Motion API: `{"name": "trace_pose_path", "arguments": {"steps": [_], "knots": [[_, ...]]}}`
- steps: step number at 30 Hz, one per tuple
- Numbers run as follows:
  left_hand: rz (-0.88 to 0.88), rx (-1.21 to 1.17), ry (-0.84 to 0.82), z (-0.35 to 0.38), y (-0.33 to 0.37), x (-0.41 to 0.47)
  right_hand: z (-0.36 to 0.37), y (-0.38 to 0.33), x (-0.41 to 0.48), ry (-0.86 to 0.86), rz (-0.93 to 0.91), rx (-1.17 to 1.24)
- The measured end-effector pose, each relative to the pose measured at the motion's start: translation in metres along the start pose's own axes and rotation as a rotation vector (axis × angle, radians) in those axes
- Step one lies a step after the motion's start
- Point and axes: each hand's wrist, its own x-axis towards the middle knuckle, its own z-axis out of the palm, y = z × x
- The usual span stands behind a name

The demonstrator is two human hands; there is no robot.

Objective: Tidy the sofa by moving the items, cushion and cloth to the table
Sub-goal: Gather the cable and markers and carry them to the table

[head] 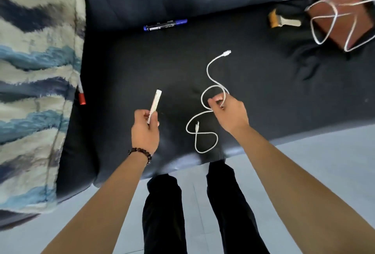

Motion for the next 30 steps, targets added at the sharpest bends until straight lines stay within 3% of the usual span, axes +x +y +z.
{"name": "trace_pose_path", "arguments": {"steps": [8,17,20,26,30], "knots": [[0.176,-0.182,-0.096,-0.111,0.088,-0.124,-0.080,-0.024,-0.187,0.191,0.195,0.405],[0.439,-0.253,-0.281,-0.205,0.183,-0.291,-0.193,-0.032,-0.436,0.527,0.344,1.057],[0.535,-0.202,-0.409,-0.208,0.204,-0.344,-0.222,-0.013,-0.510,0.608,0.300,1.335],[0.763,-0.039,-0.585,-0.169,0.243,-0.440,-0.242,0.062,-0.634,0.817,0.032,1.716],[0.873,0.010,-0.659,-0.111,0.252,-0.517,-0.235,0.134,-0.693,0.977,0.051,1.824]]}}
